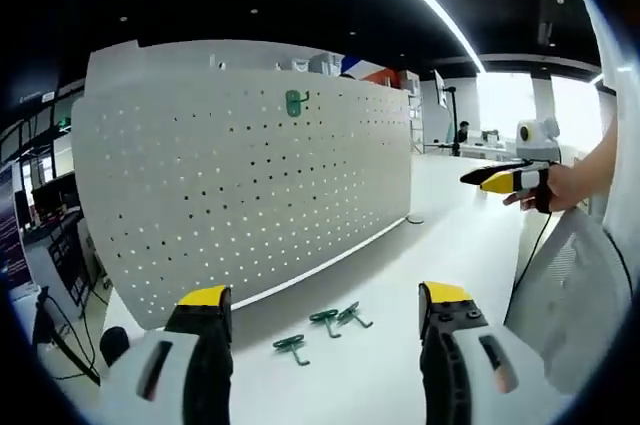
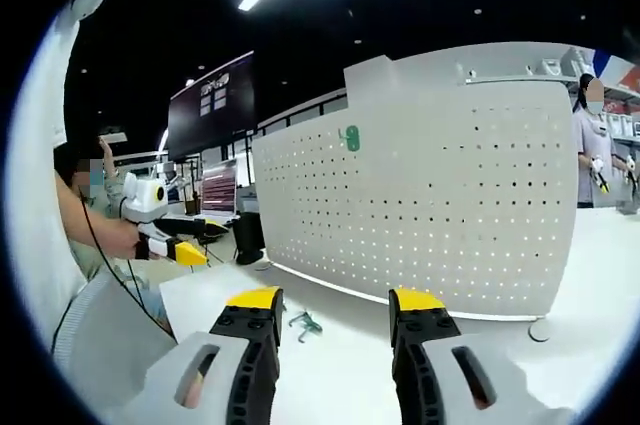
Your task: Insert the hook assembly into the mounting plate slot until the hook locks in place.
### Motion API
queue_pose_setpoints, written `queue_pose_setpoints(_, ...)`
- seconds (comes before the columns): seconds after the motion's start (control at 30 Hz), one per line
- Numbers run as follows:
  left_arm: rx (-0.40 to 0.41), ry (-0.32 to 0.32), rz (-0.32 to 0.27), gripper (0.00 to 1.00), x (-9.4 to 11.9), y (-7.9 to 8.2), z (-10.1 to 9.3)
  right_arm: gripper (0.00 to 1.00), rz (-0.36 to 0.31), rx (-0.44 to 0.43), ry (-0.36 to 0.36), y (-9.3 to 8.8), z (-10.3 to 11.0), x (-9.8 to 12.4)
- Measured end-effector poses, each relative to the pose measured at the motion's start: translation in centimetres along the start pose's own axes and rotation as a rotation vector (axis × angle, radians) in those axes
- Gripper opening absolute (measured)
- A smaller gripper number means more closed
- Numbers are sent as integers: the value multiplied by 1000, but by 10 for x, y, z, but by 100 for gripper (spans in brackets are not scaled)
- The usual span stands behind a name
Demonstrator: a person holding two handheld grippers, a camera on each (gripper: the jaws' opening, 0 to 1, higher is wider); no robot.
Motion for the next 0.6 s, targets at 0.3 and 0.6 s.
queue_pose_setpoints(0.3,-27,-75,64,78,-3,-9,4,43,68,-1,9,-11,1,0)
queue_pose_setpoints(0.6,-23,-144,147,78,-8,-21,18,45,124,-22,7,-19,0,3)
Point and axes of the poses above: the point that each gripper's makers call its tool centre point, and the gripper's own axes: x roughly backward along the fingers, z roughly to its left, y roughly out of its top, the point moved 5 cm from there along x, roughly backward along the fingers, and after that the axes turned 10 degrees about -z, right-handed, at the moved point
